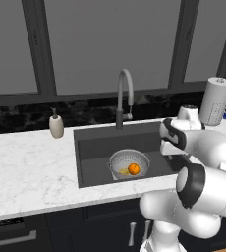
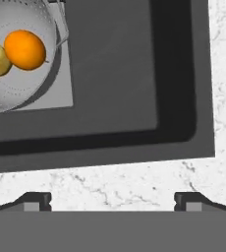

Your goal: Put the colander in the sink, put the kiwi, orange, kiwi in the colander, and turn on the sink faucet and pour water over the colander.

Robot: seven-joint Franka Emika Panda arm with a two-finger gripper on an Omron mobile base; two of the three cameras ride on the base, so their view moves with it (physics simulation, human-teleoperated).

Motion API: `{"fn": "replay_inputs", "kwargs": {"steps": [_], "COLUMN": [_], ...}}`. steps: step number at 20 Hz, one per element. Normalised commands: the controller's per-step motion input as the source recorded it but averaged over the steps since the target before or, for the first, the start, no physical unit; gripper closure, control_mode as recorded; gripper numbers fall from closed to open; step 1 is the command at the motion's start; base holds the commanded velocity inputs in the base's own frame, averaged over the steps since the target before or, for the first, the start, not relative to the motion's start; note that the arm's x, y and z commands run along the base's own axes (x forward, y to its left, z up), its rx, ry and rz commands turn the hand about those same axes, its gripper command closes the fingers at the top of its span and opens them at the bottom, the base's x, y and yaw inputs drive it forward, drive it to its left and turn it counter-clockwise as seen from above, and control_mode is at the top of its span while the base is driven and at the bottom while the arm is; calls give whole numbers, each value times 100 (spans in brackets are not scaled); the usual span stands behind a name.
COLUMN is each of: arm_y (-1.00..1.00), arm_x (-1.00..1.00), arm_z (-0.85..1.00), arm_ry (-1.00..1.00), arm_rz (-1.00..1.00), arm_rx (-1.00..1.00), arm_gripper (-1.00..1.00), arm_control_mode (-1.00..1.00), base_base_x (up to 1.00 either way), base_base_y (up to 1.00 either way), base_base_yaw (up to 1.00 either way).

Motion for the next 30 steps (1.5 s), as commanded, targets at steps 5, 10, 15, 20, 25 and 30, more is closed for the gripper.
{"fn": "replay_inputs", "kwargs": {"steps": [5,10,15,20,25,30], "arm_y": [-79,-81,-70,-61,-60,-51], "arm_x": [-37,-24,-4,1,7,2], "arm_z": [7,2,1,0,0,0], "arm_ry": [1,1,1,2,3,0], "arm_rz": [0,5,10,14,17,19], "arm_rx": [0,0,-6,-7,-6,-3], "arm_gripper": [-100,-100,-100,-100,-100,-100], "arm_control_mode": [-100,-100,-100,-100,-100,-100], "base_base_x": [0,0,0,0,0,0], "base_base_y": [0,0,0,0,0,0], "base_base_yaw": [0,0,0,0,0,0]}}
